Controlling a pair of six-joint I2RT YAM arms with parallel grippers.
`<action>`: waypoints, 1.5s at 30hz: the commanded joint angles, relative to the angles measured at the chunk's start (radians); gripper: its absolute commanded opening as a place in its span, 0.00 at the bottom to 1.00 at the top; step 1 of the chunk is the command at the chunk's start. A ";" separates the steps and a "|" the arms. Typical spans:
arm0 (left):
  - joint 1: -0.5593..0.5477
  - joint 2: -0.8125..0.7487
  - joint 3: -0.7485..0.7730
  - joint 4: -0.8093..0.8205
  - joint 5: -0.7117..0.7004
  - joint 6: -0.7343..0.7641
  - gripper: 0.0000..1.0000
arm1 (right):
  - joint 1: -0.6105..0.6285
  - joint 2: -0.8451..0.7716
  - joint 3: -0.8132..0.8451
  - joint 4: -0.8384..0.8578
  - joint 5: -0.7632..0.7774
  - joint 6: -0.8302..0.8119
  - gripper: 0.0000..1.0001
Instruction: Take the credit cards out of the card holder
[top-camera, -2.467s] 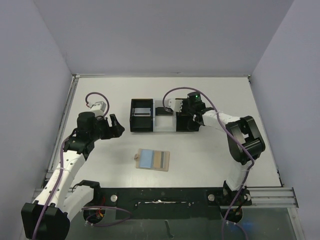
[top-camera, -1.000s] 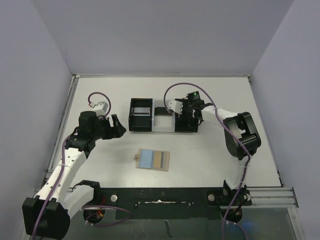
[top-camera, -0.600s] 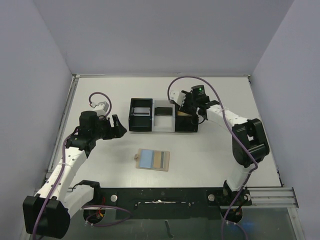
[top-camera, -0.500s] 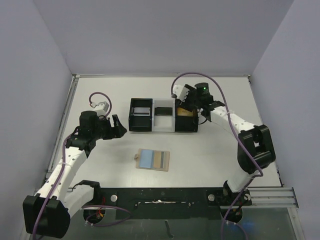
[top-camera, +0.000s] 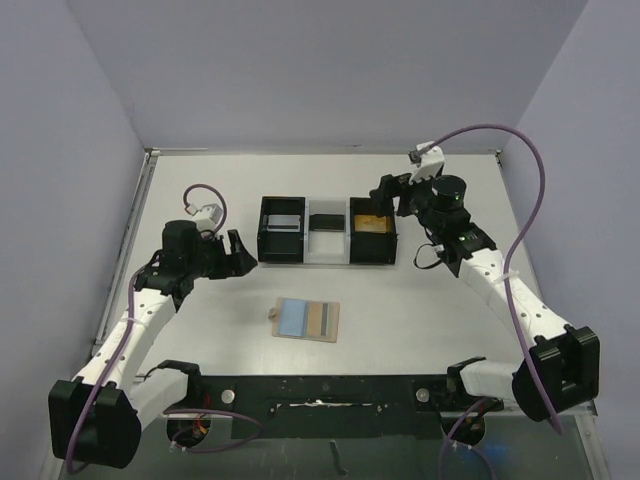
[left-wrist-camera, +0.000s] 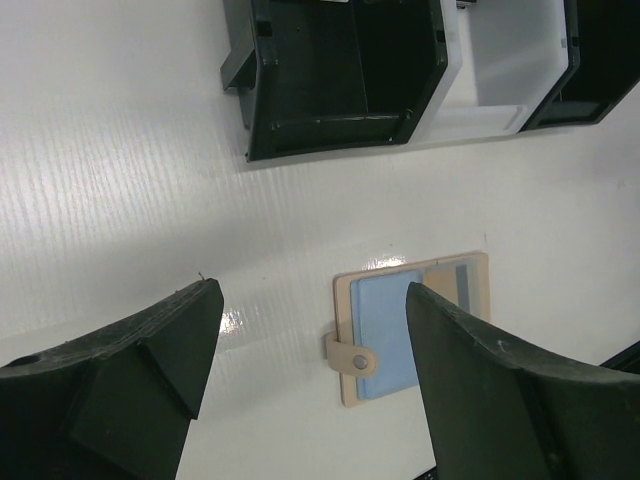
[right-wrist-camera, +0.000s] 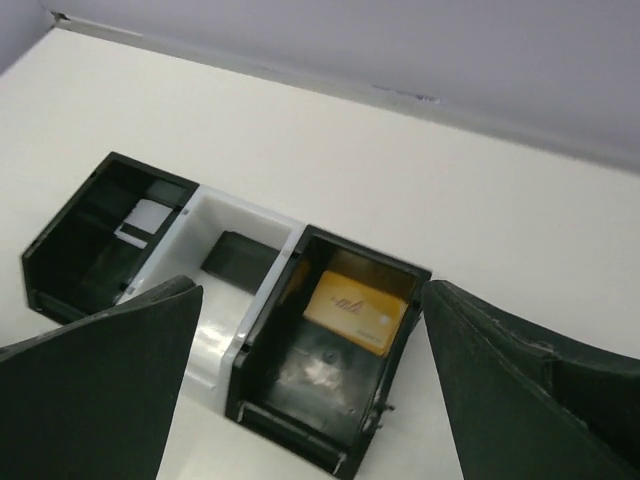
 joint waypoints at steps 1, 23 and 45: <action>-0.002 0.009 0.014 0.060 0.051 0.012 0.74 | -0.053 -0.089 -0.105 -0.006 -0.112 0.337 0.98; -0.247 0.105 -0.007 0.189 0.126 -0.248 0.71 | 0.300 -0.162 -0.522 0.119 0.006 1.041 0.69; -0.501 0.322 -0.022 0.149 -0.142 -0.396 0.61 | 0.420 0.094 -0.441 0.148 -0.094 1.063 0.39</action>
